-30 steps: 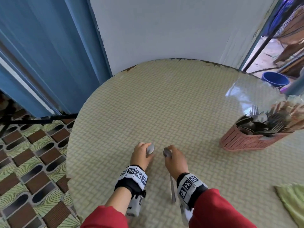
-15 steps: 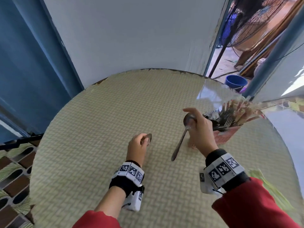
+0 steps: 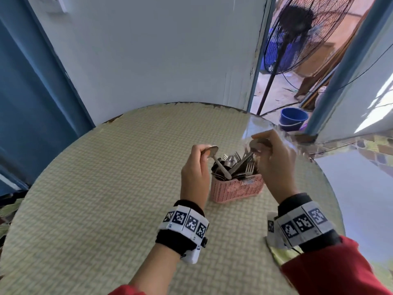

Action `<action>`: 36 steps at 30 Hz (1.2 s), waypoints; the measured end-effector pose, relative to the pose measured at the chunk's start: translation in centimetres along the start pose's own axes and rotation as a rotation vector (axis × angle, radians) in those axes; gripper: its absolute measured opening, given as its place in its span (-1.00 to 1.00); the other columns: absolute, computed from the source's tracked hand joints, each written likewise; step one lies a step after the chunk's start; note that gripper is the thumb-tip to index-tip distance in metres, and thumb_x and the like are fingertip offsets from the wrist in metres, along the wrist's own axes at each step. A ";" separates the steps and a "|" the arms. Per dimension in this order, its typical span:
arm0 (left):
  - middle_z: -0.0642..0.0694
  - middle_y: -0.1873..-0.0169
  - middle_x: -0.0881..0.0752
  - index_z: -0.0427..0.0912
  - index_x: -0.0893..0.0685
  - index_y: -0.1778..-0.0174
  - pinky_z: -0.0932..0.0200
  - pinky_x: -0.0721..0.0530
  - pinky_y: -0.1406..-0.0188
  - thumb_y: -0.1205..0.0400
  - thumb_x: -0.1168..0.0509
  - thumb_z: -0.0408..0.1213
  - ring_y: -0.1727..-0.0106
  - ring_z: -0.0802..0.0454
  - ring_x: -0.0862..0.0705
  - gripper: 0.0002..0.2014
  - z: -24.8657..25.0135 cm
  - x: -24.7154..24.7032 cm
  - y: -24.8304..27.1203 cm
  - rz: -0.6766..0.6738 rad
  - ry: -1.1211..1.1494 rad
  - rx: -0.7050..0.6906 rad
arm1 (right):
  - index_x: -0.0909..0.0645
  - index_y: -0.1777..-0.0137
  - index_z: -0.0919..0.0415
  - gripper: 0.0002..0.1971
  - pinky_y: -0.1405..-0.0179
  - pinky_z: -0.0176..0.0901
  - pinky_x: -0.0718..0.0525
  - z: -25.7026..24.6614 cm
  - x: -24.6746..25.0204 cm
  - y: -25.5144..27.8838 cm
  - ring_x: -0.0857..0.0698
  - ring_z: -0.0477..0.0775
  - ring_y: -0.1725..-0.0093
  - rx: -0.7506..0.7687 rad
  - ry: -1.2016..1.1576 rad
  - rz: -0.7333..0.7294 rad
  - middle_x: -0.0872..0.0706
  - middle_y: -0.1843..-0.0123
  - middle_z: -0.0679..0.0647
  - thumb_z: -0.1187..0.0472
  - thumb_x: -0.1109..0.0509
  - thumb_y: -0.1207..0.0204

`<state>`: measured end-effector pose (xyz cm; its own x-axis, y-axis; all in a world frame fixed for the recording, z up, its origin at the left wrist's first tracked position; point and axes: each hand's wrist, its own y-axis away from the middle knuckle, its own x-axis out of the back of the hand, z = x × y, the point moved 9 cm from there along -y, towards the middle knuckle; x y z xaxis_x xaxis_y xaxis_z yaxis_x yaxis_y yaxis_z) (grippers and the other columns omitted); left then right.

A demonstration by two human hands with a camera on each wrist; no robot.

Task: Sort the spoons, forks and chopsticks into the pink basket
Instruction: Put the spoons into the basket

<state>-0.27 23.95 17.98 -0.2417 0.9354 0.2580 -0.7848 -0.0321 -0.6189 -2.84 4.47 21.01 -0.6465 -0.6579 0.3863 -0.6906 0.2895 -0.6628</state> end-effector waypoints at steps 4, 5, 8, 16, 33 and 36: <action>-0.04 0.03 -0.72 -0.35 -0.61 -0.05 0.59 -0.53 -0.07 -0.67 -0.14 -0.44 -0.04 0.23 -0.64 -0.84 0.8 -2.1 1.0 0.005 -0.067 -0.071 | -0.62 0.12 0.31 -0.90 0.20 -0.52 -0.59 0.4 -0.3 0.2 -0.70 -0.14 0.23 0.119 -0.020 -0.062 -0.76 0.20 0.01 0.43 -0.27 -0.53; -0.08 0.01 -0.74 -0.34 -0.61 -0.07 0.56 -0.54 -0.11 -0.67 -0.13 -0.42 -0.06 0.21 -0.66 -0.82 0.7 -2.7 1.4 -0.009 -0.088 -0.078 | -0.61 0.13 0.30 -0.88 0.21 -0.38 -0.65 0.6 -0.6 0.5 -0.71 -0.09 0.23 0.139 -0.025 -0.087 -0.77 0.19 0.03 0.33 -0.24 -0.55; -0.12 -0.02 -0.75 -0.30 -0.61 -0.10 0.55 -0.55 -0.15 -0.65 -0.09 -0.30 -0.10 0.16 -0.69 -0.75 -0.2 -4.4 2.5 -0.052 -0.129 -0.076 | -0.58 0.10 0.26 -0.89 0.31 -0.06 -0.70 1.6 -2.0 1.4 -0.70 -0.02 0.25 0.163 -0.010 -0.206 -0.74 0.19 0.02 0.31 -0.22 -0.52; 0.04 -0.57 -0.24 -0.07 -0.35 -0.52 0.28 -0.14 -0.58 -0.73 -0.01 -0.35 -0.61 0.19 -0.13 -0.59 -4.4 -8.3 4.4 -0.235 -0.206 0.201 | -0.37 -0.47 0.17 -0.52 -0.43 0.14 -0.44 5.6 -7.5 4.6 -0.37 0.23 -0.49 0.210 0.275 -0.648 -0.36 -0.54 0.20 0.37 -0.21 -0.54; -0.11 -0.57 -0.28 -0.13 -0.04 -0.63 0.16 -0.25 -0.52 -0.49 -0.45 -0.21 -0.58 0.00 -0.26 -0.11 -12.8 -8.9 8.7 -0.321 -0.273 0.645 | -0.25 -0.42 0.24 -0.32 -0.37 0.15 -0.52 24.9 -2.6 7.0 -0.45 0.24 -0.41 -0.895 -0.029 -0.263 -0.36 -0.42 0.25 0.51 -0.43 -0.33; -0.05 -0.48 -0.41 -0.14 -0.18 -0.59 0.08 -0.35 -0.51 -0.39 -0.53 -0.20 -0.51 0.03 -0.37 -0.10 -14.3 -10.0 8.1 -0.350 -0.231 0.683 | -0.17 -0.47 0.23 -0.18 -0.41 0.23 -0.49 26.2 -6.5 7.7 -0.42 0.24 -0.46 -0.890 -0.145 -0.534 -0.43 -0.43 0.17 0.45 -0.56 -0.30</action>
<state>3.92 19.36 -0.23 0.0303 0.8372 0.5461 -0.9947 -0.0282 0.0985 4.54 -7.23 -3.38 -0.1834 -0.9108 0.3698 -0.9018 0.3056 0.3054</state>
